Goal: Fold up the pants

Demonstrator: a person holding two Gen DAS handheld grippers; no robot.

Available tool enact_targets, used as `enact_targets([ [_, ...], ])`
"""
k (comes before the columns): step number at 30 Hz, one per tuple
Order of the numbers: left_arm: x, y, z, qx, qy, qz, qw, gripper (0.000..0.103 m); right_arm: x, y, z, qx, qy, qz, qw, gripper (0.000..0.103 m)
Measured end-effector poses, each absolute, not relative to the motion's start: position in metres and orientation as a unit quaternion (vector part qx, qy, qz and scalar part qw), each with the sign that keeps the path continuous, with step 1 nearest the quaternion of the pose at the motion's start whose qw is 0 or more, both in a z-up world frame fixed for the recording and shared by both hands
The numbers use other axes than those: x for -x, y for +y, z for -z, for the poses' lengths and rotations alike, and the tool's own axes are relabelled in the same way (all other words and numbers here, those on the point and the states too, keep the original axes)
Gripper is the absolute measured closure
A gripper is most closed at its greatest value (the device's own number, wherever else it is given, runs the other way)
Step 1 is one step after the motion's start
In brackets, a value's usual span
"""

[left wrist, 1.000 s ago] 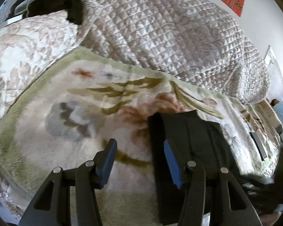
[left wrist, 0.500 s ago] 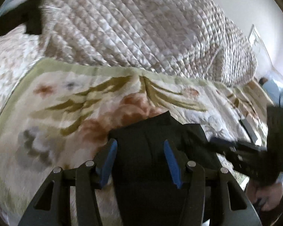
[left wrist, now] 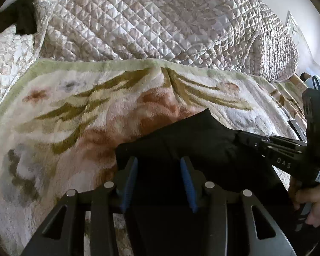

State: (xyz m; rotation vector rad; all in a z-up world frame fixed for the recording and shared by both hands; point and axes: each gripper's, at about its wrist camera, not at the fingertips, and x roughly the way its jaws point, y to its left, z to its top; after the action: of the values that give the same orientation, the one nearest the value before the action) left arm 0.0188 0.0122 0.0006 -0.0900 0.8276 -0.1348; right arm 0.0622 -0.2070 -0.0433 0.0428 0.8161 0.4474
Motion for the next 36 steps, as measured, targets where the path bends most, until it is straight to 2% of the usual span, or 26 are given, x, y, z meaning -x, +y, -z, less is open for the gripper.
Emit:
enact_targets([
  [2, -0.015, 0.010, -0.004, 0.038, 0.396, 0.058, 0.915, 0.058, -0.056, -0.210, 0.037, -0.029, 0.389, -0.215, 0.895, 0.096],
  [8, 0.008, 0.001, -0.019, 0.027, 0.386, 0.047, 0.921, 0.058, -0.012, -0.208, 0.017, -0.012, 0.349, -0.248, 0.904, 0.081],
  [14, 0.040, -0.004, -0.031, 0.022, 0.367, 0.047, 0.929, 0.058, 0.040, -0.205, 0.015, -0.002, 0.336, -0.264, 0.904, 0.081],
  [20, 0.069, -0.005, -0.021, 0.022, 0.373, 0.041, 0.927, 0.058, 0.069, -0.204, 0.028, 0.018, 0.348, -0.264, 0.899, 0.081],
  [23, 0.079, -0.004, -0.007, 0.023, 0.388, 0.040, 0.921, 0.058, 0.072, -0.203, 0.046, 0.026, 0.370, -0.254, 0.893, 0.078],
  [36, 0.083, -0.006, 0.008, 0.021, 0.382, 0.033, 0.923, 0.058, 0.079, -0.201, 0.054, 0.040, 0.333, -0.250, 0.908, 0.078],
])
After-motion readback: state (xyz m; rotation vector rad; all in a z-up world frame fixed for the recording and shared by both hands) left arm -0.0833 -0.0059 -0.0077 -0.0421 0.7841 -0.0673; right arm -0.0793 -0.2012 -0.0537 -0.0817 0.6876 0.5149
